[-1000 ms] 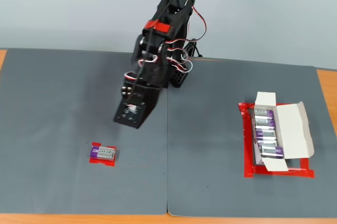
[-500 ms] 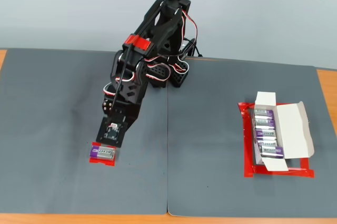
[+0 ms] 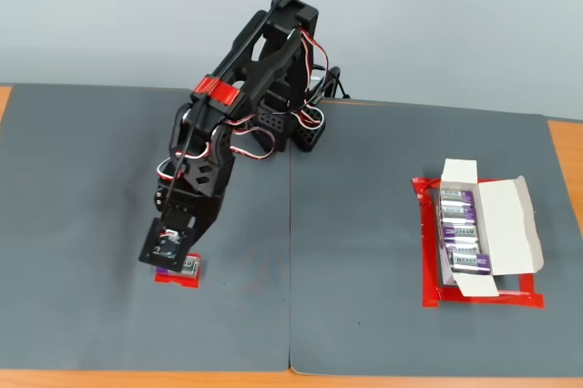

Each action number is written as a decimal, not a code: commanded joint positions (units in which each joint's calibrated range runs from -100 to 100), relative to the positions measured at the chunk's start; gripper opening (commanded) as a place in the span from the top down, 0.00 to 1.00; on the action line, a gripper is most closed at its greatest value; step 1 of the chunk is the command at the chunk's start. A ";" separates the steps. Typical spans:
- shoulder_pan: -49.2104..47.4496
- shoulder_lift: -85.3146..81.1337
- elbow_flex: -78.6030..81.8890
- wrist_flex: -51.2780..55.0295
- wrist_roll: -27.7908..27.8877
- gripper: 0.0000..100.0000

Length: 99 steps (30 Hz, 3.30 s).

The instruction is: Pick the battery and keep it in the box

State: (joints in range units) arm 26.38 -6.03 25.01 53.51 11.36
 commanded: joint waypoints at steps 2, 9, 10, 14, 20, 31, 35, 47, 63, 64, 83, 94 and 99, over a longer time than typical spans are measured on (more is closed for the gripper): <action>0.59 0.90 -2.89 -1.52 0.29 0.82; 0.29 2.77 -3.17 -1.52 0.29 0.63; 0.29 2.94 -3.17 -1.52 0.29 0.61; -0.09 3.79 -3.26 -1.60 0.08 0.57; -0.91 5.31 -3.35 -3.17 -0.13 0.57; -4.04 8.62 -3.44 -5.08 -0.23 0.58; -4.04 9.81 -3.35 -5.16 -0.23 0.58; -4.04 12.77 -3.35 -5.25 -0.23 0.58; -3.44 14.30 -2.62 -7.68 -0.02 0.58; -3.44 14.30 -2.53 -7.68 0.03 0.58; -2.62 17.01 -2.98 -7.59 0.24 0.58; -2.55 17.01 -3.08 -7.59 0.29 0.58; -2.55 17.01 -3.08 -6.98 0.29 0.58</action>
State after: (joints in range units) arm 23.29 11.38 24.02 46.40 11.40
